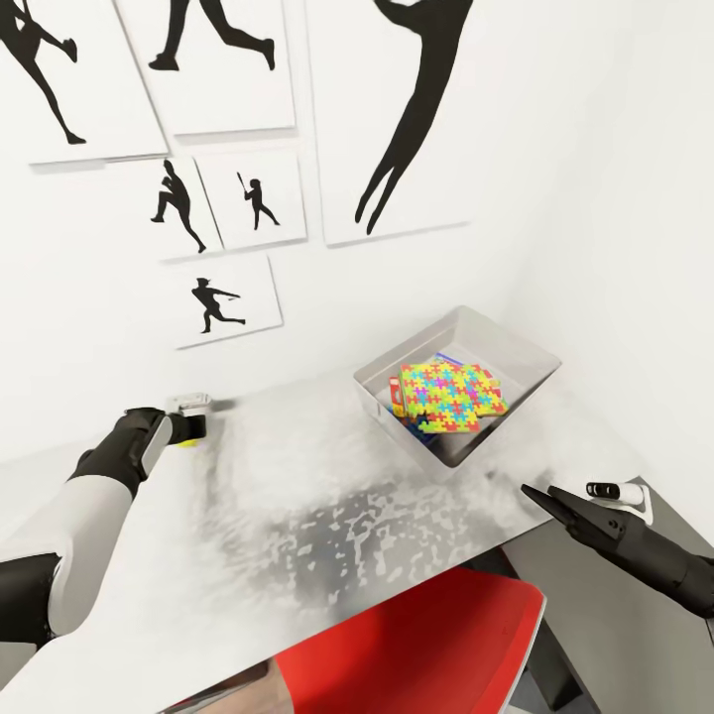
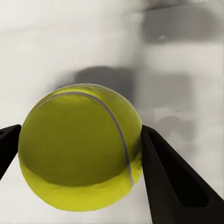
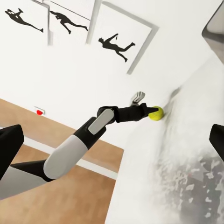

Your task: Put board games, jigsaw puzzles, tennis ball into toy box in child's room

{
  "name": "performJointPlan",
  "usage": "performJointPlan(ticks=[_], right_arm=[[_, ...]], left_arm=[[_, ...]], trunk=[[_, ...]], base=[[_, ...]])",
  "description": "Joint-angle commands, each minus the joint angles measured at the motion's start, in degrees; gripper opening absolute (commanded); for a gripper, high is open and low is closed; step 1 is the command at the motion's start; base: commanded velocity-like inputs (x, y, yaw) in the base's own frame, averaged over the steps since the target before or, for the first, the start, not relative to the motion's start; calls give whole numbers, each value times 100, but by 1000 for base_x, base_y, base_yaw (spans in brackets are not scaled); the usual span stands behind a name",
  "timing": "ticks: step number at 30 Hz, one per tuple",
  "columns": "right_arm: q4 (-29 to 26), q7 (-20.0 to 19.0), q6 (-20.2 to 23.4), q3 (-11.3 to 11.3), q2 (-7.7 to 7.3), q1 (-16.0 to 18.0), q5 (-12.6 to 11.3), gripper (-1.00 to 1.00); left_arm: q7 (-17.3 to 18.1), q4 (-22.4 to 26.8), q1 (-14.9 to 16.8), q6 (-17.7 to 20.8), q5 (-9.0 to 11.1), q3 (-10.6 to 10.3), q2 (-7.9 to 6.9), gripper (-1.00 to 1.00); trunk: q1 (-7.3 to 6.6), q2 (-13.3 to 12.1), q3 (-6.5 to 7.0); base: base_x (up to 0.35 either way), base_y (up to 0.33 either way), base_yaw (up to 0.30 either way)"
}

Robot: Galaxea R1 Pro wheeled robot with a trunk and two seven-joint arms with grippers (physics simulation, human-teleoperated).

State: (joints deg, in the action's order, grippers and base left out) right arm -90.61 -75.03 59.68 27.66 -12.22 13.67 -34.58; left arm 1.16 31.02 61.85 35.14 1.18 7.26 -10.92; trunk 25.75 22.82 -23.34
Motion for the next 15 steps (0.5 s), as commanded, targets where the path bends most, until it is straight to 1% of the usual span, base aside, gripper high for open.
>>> performJointPlan(ticks=[1, 3, 5, 8, 9, 11, 13, 15], right_arm=[[-1, -12, 32, 2, 3, 2, -5, 100], [-1, -17, 32, 5, 7, 1, -5, 100], [-1, -24, 32, 8, 8, -1, -5, 100], [-1, -27, 32, 10, 5, -1, -5, 100], [-1, -24, 32, 10, 0, -3, -2, 100], [-1, -18, 32, 11, -6, -4, 2, 100], [-1, -16, 32, 11, -11, -5, 3, 100], [-1, -17, 32, 11, -19, -5, 4, 100]], left_arm=[[77, 19, 3, 75, -1, 65, -8, -100], [280, 48, 3, 234, -2, 187, -21, -100], [590, 114, 3, 398, -15, 322, -51, -100], [855, 234, 3, 537, -15, 399, -138, -100], [926, 302, 3, 660, -10, 421, -203, -100], [977, 383, 3, 816, -6, 441, -273, -100], [1107, 490, 3, 918, -4, 452, -355, -100], [1332, 562, 3, 1020, -4, 457, -437, -100]], trunk=[[3, 10, -3], [3, 10, 12], [3, 10, 29], [3, 10, 57], [3, 10, 66], [3, 10, 85], [3, 10, 104], [3, 10, 123]], base=[[0, 0, 0], [0, 0, 0], [0, 0, 0], [0, 0, 0], [0, 0, 0], [0, 0, 0], [0, 0, 0], [0, 0, 0]])
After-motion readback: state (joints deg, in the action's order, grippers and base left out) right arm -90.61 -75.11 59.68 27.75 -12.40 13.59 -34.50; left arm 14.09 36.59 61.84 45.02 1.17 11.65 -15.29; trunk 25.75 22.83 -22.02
